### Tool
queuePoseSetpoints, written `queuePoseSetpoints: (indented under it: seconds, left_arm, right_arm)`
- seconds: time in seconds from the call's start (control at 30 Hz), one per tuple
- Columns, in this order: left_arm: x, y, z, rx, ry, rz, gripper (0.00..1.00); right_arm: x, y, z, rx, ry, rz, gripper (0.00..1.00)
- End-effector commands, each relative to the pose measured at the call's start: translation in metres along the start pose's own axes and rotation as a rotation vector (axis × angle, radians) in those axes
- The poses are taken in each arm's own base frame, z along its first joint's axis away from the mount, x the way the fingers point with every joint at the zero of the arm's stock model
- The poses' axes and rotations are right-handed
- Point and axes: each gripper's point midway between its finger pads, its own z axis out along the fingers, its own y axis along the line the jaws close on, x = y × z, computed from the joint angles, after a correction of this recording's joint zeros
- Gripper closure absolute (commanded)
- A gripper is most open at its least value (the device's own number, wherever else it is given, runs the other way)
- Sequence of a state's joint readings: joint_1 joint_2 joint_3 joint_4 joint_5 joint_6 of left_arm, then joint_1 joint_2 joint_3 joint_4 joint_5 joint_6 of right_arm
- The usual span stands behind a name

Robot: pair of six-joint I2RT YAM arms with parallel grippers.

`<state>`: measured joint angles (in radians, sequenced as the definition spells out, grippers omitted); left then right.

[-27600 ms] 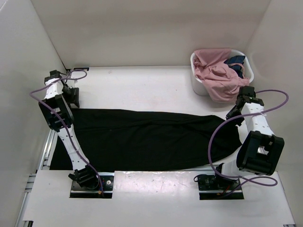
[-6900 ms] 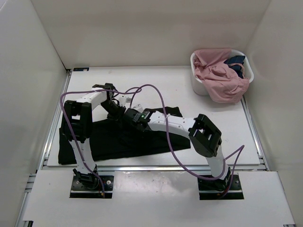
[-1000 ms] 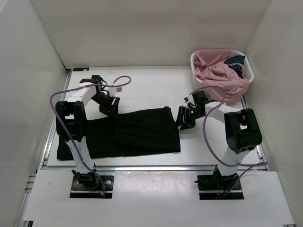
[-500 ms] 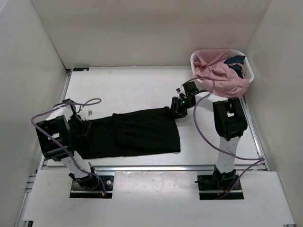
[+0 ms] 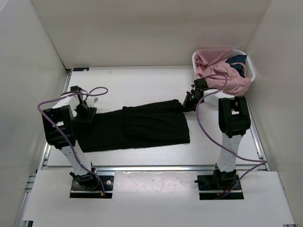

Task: Fold and stack the trousers
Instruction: Fold the trousers

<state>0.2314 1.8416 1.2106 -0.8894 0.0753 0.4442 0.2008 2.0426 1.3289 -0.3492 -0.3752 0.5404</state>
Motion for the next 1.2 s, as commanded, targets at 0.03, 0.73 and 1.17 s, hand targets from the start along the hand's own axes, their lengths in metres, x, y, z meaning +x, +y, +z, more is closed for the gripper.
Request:
queuePoseSetpoints:
  seconds: [0.03,0.73,1.17]
  left_arm:
    - [-0.045,-0.023,-0.016,0.063,-0.109,0.064,0.39]
    - [0.024,0.015,-0.021,0.087,-0.057,-0.204,0.34]
    - [0.03,0.015,-0.017,0.116,-0.064,-0.19,0.34]
  right_arm:
    - [-0.034,-0.022,-0.027,0.144,-0.094,0.002,1.0]
    - [0.077,-0.048,-0.022,0.182,0.138,0.026,0.21]
    - [0.066,-0.069,-0.038,0.091,0.086,0.258,1.0]
